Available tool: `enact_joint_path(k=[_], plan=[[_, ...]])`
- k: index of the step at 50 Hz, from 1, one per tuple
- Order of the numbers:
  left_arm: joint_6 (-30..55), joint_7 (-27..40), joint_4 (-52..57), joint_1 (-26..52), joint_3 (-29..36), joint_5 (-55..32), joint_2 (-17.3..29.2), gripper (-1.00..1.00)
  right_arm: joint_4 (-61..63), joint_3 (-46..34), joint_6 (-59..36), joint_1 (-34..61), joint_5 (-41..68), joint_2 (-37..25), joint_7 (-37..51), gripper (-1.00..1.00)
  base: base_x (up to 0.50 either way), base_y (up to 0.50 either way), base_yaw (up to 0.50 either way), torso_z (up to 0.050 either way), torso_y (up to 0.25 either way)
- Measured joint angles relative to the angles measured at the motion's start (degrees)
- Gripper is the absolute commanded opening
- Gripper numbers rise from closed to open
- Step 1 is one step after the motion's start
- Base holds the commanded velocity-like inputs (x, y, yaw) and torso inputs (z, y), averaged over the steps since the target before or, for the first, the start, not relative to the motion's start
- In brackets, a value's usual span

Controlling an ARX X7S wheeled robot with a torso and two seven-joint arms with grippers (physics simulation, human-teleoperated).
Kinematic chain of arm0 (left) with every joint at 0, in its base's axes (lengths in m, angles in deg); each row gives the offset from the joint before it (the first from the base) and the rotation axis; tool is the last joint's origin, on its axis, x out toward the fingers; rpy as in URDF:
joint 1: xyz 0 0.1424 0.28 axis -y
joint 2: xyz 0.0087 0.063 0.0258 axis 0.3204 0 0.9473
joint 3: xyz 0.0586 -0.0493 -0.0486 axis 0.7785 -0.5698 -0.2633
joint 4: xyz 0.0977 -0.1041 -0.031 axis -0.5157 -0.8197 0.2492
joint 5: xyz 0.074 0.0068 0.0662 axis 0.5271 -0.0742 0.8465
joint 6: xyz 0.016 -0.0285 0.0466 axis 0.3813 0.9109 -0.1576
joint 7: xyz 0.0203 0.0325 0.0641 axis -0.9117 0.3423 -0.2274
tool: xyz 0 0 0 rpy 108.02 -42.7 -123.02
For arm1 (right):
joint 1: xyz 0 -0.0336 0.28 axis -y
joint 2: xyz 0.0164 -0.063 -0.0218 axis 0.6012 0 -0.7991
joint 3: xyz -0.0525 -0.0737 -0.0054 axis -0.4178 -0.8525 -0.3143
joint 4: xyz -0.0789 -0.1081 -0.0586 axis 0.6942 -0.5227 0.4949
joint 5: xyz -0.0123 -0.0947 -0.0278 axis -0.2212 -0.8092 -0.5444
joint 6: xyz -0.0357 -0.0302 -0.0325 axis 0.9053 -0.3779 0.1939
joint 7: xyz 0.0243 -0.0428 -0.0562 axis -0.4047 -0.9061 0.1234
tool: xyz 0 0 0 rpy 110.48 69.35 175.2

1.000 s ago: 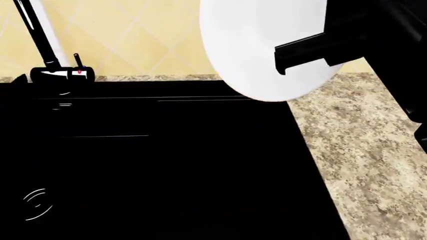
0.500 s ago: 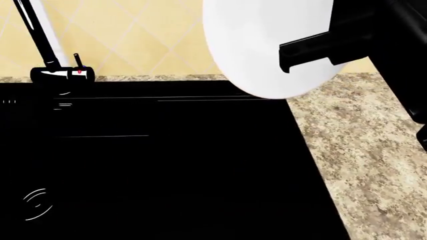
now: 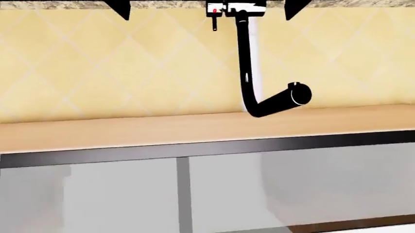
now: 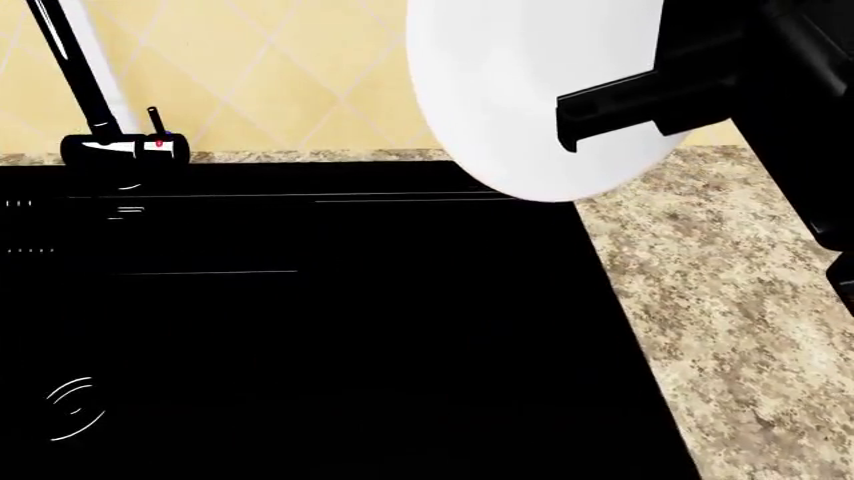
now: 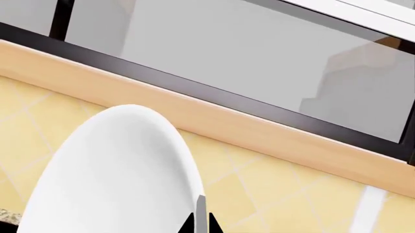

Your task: Move the fresh-baked cupcake off the tray onto the counter, and place the bowl used for mixing into the sink.

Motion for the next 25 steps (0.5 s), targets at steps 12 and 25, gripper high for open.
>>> enact_joint_path(k=[12,25], plan=[[5.6,5.3,-3.3,-1.8,-9.6,-6.3,-1.1,1.0,0.0,0.0,-0.5,0.1,-0.1,0.2,0.0,-1.0,0.0,0.01,0.0,0.0,0.0],[8.1,7.1,-4.9,-2.7,-13.3,-8.1,-1.4,1.0,-0.1,-0.4,-1.1,-0.1,-0.3,0.5,0.1,-1.0,0.02,0.5,0.0,0.0,0.001]])
